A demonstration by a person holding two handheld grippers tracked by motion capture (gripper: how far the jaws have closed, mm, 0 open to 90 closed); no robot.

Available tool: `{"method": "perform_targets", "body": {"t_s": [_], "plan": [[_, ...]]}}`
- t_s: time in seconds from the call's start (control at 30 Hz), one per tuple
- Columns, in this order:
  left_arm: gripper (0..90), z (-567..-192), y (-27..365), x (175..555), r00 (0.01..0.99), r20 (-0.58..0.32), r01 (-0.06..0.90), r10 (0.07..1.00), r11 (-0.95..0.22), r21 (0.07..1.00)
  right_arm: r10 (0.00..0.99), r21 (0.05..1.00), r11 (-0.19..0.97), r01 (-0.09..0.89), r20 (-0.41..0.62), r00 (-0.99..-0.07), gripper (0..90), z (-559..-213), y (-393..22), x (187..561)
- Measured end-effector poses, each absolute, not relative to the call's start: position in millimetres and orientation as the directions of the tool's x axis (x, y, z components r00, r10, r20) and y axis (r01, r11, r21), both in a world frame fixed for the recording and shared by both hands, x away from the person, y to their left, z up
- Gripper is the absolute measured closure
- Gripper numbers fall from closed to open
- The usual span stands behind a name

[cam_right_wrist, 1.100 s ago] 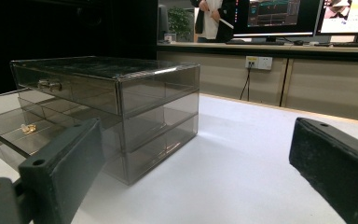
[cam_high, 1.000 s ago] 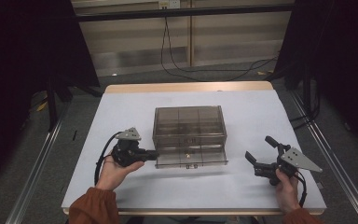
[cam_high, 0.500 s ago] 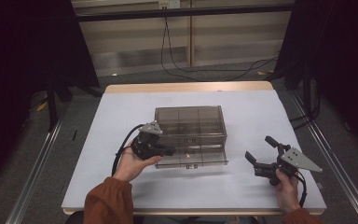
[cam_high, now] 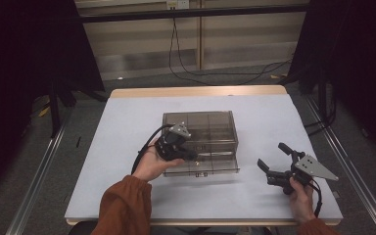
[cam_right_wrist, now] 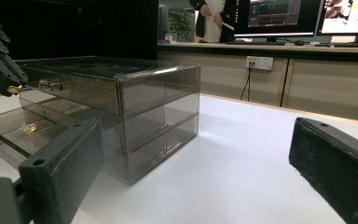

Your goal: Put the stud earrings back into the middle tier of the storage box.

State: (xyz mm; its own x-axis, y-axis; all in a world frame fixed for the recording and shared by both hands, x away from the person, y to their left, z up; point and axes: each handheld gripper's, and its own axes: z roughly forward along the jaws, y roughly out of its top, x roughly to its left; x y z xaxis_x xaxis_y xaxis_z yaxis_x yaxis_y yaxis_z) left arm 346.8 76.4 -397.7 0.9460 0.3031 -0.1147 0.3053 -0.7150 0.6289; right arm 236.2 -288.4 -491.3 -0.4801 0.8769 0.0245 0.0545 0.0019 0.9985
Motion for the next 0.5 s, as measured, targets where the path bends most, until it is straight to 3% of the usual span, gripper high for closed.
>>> {"method": "perform_targets", "body": {"t_s": [0.5], "plan": [[86.2, -399, 44, 355, 0.971, -0.049, 0.232, 0.234, -0.871, 0.433, 0.874, 0.998, 0.003, 0.055, 0.024, -0.485, 2.9, -491, -288, 236]]}}
